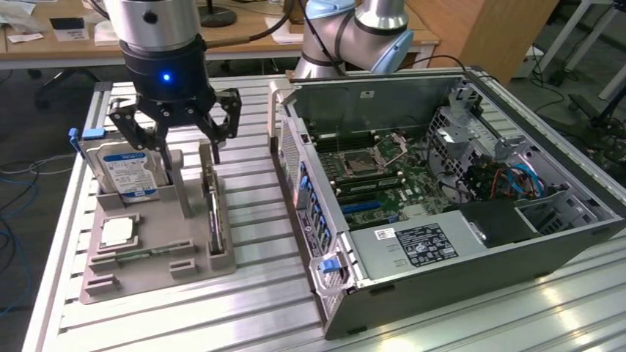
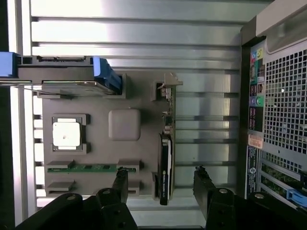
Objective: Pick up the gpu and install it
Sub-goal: 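Pick up the gpu and move the gpu toward the slot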
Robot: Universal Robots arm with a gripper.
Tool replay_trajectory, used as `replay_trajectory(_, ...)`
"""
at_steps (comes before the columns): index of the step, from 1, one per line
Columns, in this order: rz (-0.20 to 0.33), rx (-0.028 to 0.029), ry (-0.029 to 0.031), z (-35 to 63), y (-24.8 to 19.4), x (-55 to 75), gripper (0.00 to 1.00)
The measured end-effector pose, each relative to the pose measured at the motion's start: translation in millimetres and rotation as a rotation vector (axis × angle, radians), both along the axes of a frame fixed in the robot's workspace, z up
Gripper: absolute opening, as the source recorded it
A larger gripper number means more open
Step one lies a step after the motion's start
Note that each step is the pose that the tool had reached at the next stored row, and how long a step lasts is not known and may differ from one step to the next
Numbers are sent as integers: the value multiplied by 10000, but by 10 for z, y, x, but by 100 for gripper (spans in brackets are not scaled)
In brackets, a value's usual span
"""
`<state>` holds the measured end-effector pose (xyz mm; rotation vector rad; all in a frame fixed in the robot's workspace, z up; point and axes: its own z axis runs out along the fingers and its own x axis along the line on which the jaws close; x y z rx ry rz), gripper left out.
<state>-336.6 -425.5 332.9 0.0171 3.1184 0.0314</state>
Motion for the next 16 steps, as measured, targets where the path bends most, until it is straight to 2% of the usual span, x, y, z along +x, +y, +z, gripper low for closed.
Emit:
replay_trajectory(8, -153, 0, 0, -133, 0, 3, 66)
replay_trajectory(16, -93, 0, -1, -274, -4, 20, 66)
